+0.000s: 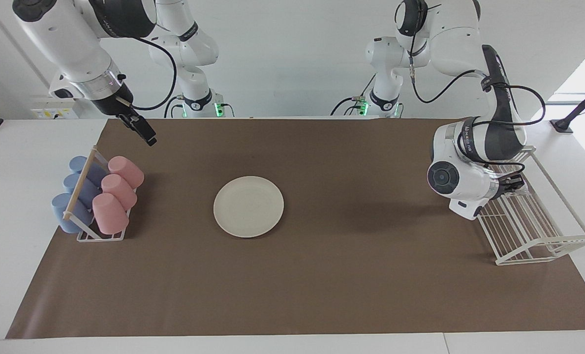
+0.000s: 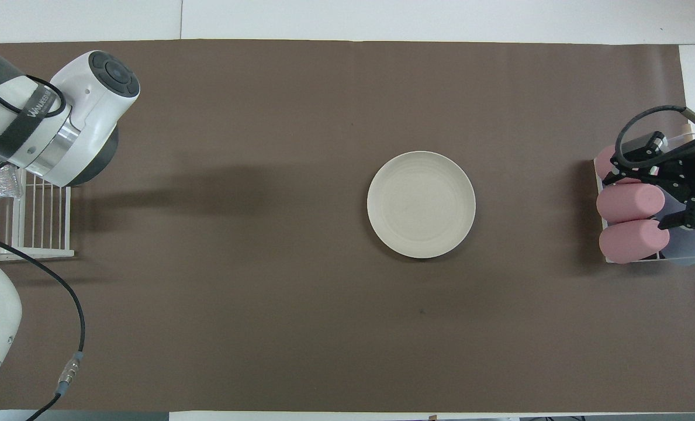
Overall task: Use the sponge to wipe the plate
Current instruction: 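Reach the left gripper into the wire rack and grasp the mesh scrubber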
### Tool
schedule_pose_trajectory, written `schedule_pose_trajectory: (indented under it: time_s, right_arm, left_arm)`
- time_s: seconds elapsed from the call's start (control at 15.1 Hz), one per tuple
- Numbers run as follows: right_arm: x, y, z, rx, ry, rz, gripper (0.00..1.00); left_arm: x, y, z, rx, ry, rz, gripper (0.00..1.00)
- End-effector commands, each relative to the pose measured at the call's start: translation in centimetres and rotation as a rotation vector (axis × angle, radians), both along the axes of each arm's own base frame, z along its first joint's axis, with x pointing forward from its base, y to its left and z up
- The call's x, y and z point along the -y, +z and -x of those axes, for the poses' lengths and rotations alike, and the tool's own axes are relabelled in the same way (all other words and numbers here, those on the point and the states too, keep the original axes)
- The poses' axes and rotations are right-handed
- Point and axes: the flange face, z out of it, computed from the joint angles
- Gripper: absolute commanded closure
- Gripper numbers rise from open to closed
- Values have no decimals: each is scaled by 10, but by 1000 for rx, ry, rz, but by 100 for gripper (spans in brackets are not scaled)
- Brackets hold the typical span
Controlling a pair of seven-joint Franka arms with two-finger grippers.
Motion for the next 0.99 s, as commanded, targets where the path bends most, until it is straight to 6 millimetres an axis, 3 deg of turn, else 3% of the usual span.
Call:
schedule_pose_trajectory:
  time_s: [0.0,0.26,0.33,0.46,0.79,0.93]
  right_arm:
    - [-6,4,6,-2,-90,-44,0]
    - [-14,5,7,0,-85,-43,0]
    - [-14,5,7,0,-86,-39,0]
    - [-14,4,6,-1,-92,-36,0]
    - [-20,7,6,8,-127,-39,0]
    - [-29,8,6,9,-129,-37,0]
  left_arm:
    - [2,5,5,25,17,-18,100]
    - [6,7,5,33,30,16,100]
    - [7,18,7,48,45,49,100]
    - [9,53,10,103,105,186,100]
    - [41,136,21,134,342,681,100]
    - [35,161,31,148,435,878,100]
